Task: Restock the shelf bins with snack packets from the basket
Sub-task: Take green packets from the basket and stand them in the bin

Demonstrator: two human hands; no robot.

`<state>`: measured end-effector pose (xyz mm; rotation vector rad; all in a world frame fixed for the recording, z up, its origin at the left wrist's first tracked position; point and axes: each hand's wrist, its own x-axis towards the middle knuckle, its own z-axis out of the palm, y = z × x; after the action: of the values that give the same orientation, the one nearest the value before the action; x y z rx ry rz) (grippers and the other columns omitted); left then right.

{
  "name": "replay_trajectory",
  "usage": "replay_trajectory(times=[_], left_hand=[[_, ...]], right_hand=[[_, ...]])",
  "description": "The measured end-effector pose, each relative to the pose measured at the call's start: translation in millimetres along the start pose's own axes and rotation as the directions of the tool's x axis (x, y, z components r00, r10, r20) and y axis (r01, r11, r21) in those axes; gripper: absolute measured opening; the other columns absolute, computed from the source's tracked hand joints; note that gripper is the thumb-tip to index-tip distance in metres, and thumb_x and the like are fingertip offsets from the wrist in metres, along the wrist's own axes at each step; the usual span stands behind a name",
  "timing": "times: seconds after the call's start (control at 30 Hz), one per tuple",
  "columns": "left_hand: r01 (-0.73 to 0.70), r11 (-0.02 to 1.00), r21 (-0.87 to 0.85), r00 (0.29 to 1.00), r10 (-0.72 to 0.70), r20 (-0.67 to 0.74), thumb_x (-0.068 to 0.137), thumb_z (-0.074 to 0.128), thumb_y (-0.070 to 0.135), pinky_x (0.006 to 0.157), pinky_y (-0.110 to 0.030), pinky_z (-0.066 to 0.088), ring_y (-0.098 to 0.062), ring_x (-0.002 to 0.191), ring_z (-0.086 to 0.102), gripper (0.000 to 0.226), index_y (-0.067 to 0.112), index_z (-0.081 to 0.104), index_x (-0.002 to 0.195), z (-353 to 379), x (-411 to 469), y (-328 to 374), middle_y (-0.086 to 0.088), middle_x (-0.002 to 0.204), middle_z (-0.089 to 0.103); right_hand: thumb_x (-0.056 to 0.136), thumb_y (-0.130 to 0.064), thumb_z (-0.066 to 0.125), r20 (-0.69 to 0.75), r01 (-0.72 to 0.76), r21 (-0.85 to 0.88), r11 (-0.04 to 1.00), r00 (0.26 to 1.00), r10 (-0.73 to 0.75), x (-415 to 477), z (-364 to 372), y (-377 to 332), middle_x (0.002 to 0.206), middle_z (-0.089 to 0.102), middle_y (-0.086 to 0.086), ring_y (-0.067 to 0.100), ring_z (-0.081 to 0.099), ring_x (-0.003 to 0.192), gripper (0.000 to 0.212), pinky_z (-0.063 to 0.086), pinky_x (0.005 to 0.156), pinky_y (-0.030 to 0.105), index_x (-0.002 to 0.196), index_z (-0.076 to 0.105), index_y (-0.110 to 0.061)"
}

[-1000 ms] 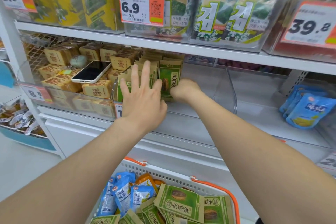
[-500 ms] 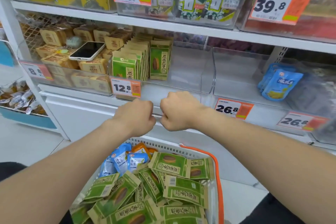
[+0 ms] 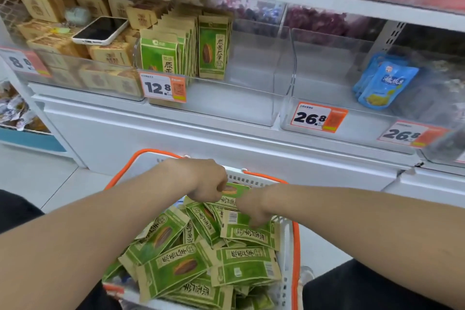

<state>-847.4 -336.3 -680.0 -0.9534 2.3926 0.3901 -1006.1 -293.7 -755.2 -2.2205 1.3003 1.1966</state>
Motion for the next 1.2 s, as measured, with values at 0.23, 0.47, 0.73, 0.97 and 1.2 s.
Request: replay_trajectory(times=[0.23,0.47,0.73,0.97,1.2], left_hand=[[-0.02,1.0,0.016,1.0,0.02,0.024,0.104,0.051,0.039,0.082,-0.035,0.048,-0.029,0.109,0.064,0.034,0.019,0.064,0.129,0,9,12,-0.007,0.126,0.064],[-0.029,0.995,0.096,0.992,0.017,0.127,0.104,0.056,0.033,0.099,-0.039,0.05,-0.026,0.125,0.057,0.043,0.026,0.052,0.146,2,9,12,-0.002,0.142,0.055],[0.052,0.997,0.055,0.99,-0.059,0.13,0.078,0.089,0.05,0.1,-0.04,0.05,-0.026,0.122,0.059,0.083,0.025,0.05,0.147,-5,9,-7,0.002,0.138,0.06],[0.078,0.979,-0.186,0.99,-0.099,-0.104,0.086,0.078,0.056,0.083,-0.039,0.042,-0.018,0.087,0.055,0.034,0.03,0.061,0.098,-11,3,-31,0.012,0.087,0.058],[0.114,0.954,-0.279,0.935,-0.198,-0.294,0.091,0.07,0.059,0.084,-0.041,0.036,-0.019,0.1,0.059,0.023,0.038,0.066,0.099,-30,-10,-56,0.015,0.091,0.064]], right_hand=[[0.093,-0.059,0.066,-0.08,0.013,0.047,0.999,0.997,-0.009,22,42,-20,0.123,0.062,0.011,0.03,0.06,0.11,0.064,0.052,0.078,0.039,0.123,0.065,-0.003],[0.079,-0.073,0.061,-0.226,0.027,0.184,0.983,0.974,0.016,14,26,-22,0.098,0.063,0.006,0.022,0.063,0.075,0.063,0.055,0.055,0.031,0.097,0.065,-0.013],[0.102,-0.054,0.044,-0.32,0.132,0.659,0.74,0.94,0.118,-5,-27,-2,0.074,0.062,0.0,0.021,0.058,0.075,0.046,0.042,0.069,0.033,0.082,0.06,-0.016],[0.104,-0.055,0.05,-0.322,0.227,0.856,0.465,0.937,0.136,-24,-57,24,0.078,0.064,0.01,0.023,0.057,0.07,0.06,0.047,0.068,0.036,0.088,0.069,0.0],[0.088,-0.055,0.054,-0.479,0.258,0.868,0.425,0.665,0.573,-42,-95,30,0.06,0.052,0.003,0.022,0.05,0.061,0.048,0.04,0.06,0.035,0.059,0.053,-0.016]])
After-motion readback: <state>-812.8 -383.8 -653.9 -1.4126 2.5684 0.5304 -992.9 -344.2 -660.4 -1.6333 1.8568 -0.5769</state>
